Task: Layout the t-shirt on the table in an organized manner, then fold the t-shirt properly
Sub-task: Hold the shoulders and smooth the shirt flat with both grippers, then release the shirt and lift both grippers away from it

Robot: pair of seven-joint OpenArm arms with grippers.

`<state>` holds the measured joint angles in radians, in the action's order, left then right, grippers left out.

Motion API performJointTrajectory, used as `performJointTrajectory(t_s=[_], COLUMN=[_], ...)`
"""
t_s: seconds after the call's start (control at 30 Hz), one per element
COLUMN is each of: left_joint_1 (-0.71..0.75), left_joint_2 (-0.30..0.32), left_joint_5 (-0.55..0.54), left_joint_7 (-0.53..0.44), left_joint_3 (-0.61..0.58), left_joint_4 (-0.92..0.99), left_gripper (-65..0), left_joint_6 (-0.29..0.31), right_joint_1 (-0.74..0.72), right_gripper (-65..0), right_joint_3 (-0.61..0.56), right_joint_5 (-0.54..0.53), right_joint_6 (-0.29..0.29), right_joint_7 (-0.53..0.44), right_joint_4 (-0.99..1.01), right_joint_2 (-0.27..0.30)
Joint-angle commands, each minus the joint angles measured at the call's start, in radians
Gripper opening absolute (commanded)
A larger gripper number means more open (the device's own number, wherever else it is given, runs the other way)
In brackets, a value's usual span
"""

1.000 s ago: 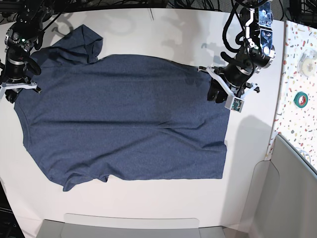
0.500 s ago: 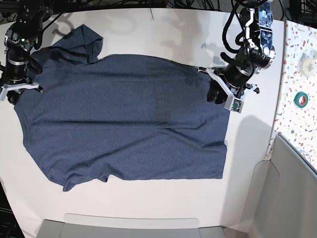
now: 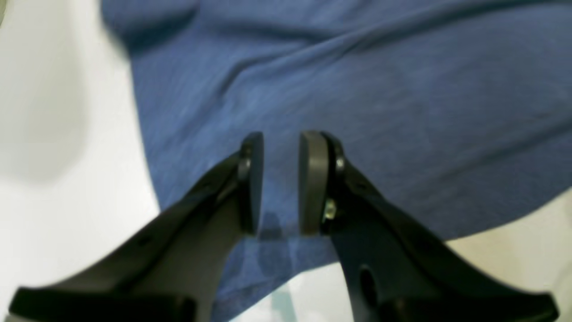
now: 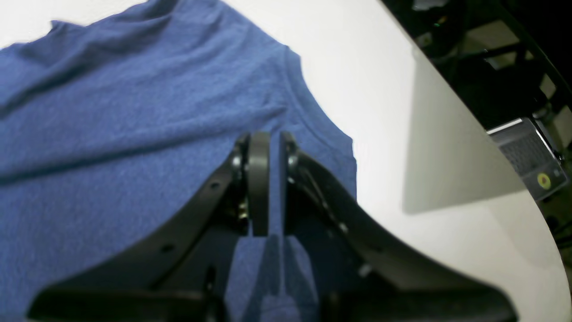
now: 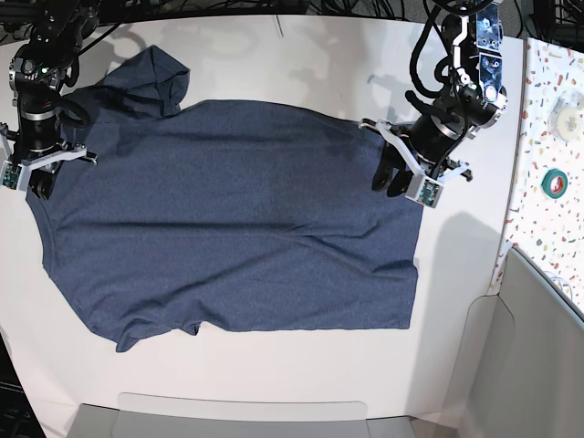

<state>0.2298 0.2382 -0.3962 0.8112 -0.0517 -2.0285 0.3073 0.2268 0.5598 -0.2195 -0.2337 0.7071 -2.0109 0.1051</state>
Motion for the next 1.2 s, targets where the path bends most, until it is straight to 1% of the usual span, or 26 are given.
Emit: performJointTrajectory(t_s=[0.0, 0.1, 0.17, 0.2, 0.23, 0.3, 0.33, 0.43, 0.53, 0.63, 0.7, 0.77, 0.83, 0.9, 0.97, 1.07, 1.1, 1.17], left_joint_1=[0.009, 0.032, 0.053, 0.061, 0.069, 0.082, 0.093, 0.121, 0.15, 0.171, 0.182, 0.184, 0.184, 0.184, 0.185, 0.185, 0.185, 0.185], left_joint_2=[0.005, 0.005, 0.005, 0.005, 0.005, 0.005, 0.005, 0.005, 0.005, 0.005, 0.005, 0.005, 0.005, 0.005, 0.005, 0.005, 0.005, 0.005], left_joint_5=[-0.008, -0.008, -0.008, -0.008, -0.008, -0.008, -0.008, -0.008, -0.008, -0.008, -0.008, -0.008, -0.008, -0.008, -0.008, -0.008, -0.008, -0.008], left_joint_7=[-0.04, -0.118, -0.172, -0.195, -0.214, -0.224, -0.224, -0.224, -0.224, -0.224, -0.224, -0.224, -0.224, -0.224, -0.224, -0.223, -0.223, -0.223], left_joint_3=[0.006, 0.006, 0.006, 0.006, 0.006, 0.006, 0.006, 0.006, 0.006, 0.006, 0.006, 0.005, 0.005, 0.005, 0.0, -0.006, -0.006, -0.006], left_joint_4=[-0.019, -0.019, -0.019, -0.019, -0.021, -0.036, -0.042, -0.047, -0.047, -0.047, -0.045, -0.045, -0.045, -0.045, -0.045, -0.045, -0.045, -0.044], left_gripper=[-51.1, -51.1, -51.1, -51.1, -51.1, -51.1, -51.1, -51.1, -51.1, -51.1, -51.1, -51.1, -51.0, -51.0, -50.9, -50.9, -50.9, -50.9], left_joint_6=[-0.003, -0.003, -0.003, -0.003, -0.003, -0.003, -0.003, -0.003, -0.003, -0.003, -0.003, -0.003, -0.003, -0.003, -0.003, -0.003, -0.003, -0.003], right_joint_1=[-0.007, -0.007, -0.014, -0.016, -0.016, -0.016, -0.016, -0.008, 0.024, 0.076, 0.105, 0.133, 0.159, 0.171, 0.171, 0.165, 0.164, 0.164], right_gripper=[-60.5, -61.1, -63.9, -65.0, -65.0, -65.0, -65.0, -65.0, -65.0, -65.0, -65.0, -65.0, -65.0, -65.0, -64.6, -58.8, -57.4, -56.9], right_joint_3=[0.006, 0.029, 0.085, 0.116, 0.148, 0.188, 0.207, 0.248, 0.308, 0.368, 0.412, 0.478, 0.55, 0.616, 0.687, 0.784, 0.802, 0.808], right_joint_5=[-0.002, -0.004, -0.004, -0.004, -0.004, -0.004, -0.004, -0.018, -0.108, -0.238, -0.332, -0.449, -0.551, -0.624, -0.657, -0.665, -0.667, -0.668], right_joint_6=[-0.017, -0.042, -0.094, -0.125, -0.166, -0.218, -0.229, -0.23, -0.229, -0.229, -0.229, -0.229, -0.229, -0.229, -0.229, -0.229, -0.229, -0.232], right_joint_7=[-0.028, -0.03, -0.047, -0.073, -0.106, -0.154, -0.168, -0.168, -0.168, -0.154, -0.105, -0.016, 0.082, 0.182, 0.276, 0.392, 0.423, 0.46], right_joint_4=[-0.015, -0.015, -0.015, -0.015, -0.015, -0.015, -0.015, -0.015, -0.015, -0.015, -0.015, -0.015, -0.014, -0.014, -0.014, -0.014, -0.012, 0.005], right_joint_2=[0.011, 0.003, -0.031, -0.052, -0.075, -0.103, -0.109, -0.112, -0.124, -0.14, -0.15, -0.163, -0.195, -0.232, -0.262, -0.262, -0.262, -0.262])
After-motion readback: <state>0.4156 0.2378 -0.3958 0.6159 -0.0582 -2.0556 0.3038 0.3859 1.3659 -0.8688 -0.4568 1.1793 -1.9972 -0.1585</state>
